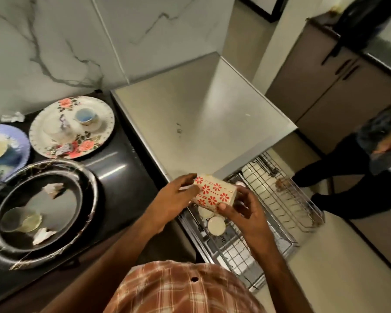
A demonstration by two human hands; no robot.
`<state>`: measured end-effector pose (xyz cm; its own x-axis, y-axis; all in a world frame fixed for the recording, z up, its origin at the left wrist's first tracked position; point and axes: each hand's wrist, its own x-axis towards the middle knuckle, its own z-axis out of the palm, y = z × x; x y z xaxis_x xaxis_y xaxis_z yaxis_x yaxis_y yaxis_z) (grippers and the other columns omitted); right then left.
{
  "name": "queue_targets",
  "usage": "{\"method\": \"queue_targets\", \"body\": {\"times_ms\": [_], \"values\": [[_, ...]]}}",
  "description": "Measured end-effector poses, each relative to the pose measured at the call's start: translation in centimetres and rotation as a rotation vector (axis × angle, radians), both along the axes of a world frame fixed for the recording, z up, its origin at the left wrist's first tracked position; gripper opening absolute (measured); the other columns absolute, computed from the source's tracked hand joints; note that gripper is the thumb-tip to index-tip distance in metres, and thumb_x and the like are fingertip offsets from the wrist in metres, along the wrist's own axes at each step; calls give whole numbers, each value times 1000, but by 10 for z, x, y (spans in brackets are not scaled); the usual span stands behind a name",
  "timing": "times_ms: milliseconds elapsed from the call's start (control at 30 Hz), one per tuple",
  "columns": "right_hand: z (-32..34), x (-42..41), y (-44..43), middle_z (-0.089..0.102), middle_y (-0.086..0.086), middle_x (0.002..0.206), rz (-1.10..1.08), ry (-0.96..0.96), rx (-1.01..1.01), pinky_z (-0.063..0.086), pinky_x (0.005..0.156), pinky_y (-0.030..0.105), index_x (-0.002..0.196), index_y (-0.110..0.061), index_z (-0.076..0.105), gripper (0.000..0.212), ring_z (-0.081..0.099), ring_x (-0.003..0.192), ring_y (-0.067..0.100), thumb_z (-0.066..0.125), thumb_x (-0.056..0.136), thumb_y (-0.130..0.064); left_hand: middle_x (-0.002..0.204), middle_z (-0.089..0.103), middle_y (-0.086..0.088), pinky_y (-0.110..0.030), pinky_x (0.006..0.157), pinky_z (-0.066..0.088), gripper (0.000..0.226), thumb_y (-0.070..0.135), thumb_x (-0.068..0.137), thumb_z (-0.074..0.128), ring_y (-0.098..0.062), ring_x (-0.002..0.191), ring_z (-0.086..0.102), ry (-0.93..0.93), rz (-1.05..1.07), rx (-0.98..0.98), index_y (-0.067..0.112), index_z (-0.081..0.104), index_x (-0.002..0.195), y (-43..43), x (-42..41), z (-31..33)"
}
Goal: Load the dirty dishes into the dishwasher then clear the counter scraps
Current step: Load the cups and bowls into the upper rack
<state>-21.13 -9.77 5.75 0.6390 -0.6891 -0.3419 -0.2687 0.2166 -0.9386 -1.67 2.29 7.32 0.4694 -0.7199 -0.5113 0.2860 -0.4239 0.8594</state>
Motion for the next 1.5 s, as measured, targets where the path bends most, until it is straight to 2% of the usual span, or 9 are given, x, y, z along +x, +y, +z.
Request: {"method": "queue_targets", "body": {"times_ms": [167,367,467,633,800,933,1100,1300,1500], "values": [[-47,-47,-22,62,-8,126,-4,253,-127,58,70,15,127,-31,49,66,64,112,7,90,76,-38,133,56,15,-31,100,51,52,54,91,66,-7,118,59,-225,-122,180,40,53,140,-33,-26,-22],[-146,-83,-38,57,2,118,9,632,-142,63,79,43,120,-21,49,76,65,103,20,92,63,-47,123,62,15,-27,99,45,40,45,95,64,-8,117,59,-300,-149,283,32,60,133,-41,-46,-42],[-180,-84,-38,52,5,117,85,784,-156,58,86,41,124,-15,47,80,63,108,29,92,66,-46,106,63,18,-26,92,45,41,45,95,64,-10,110,60,-343,-132,341,31,61,133,-35,-54,-50],[-215,-67,-37,49,19,136,282,939,-265,54,90,40,141,2,35,97,59,121,38,85,77,-51,137,60,9,-33,105,46,47,48,94,65,-10,123,56,-392,-118,453,31,58,137,-26,-64,-57],[-234,-53,-37,54,21,133,345,1013,-359,60,87,41,140,6,36,100,65,116,36,88,73,-47,138,58,3,-26,100,43,45,45,95,64,-13,127,55,-419,-97,477,29,58,137,-19,-71,-52],[-248,-47,-31,57,23,127,349,1007,-339,60,88,43,129,6,45,79,63,116,38,86,77,-35,139,56,6,-28,102,45,44,45,95,63,-12,128,54,-405,-51,502,29,59,136,-6,-78,-53],[-260,-44,-22,59,25,120,261,997,-180,54,78,38,131,13,40,95,66,110,41,95,68,-33,139,54,9,-23,94,41,41,48,95,62,-9,126,53,-386,-12,543,33,60,133,14,-81,-56],[-270,-41,-24,49,28,136,291,991,-107,52,97,47,140,11,34,97,53,127,43,93,73,-28,139,53,11,-22,93,39,37,48,96,61,-6,125,51,-386,-3,552,34,61,130,24,-82,-61],[-261,-48,-53,59,20,135,408,1019,-51,50,96,39,136,3,47,75,59,125,38,82,83,-37,140,52,10,-25,97,41,37,50,95,60,-6,124,51,-387,-55,529,36,61,129,15,-83,-67]]}}
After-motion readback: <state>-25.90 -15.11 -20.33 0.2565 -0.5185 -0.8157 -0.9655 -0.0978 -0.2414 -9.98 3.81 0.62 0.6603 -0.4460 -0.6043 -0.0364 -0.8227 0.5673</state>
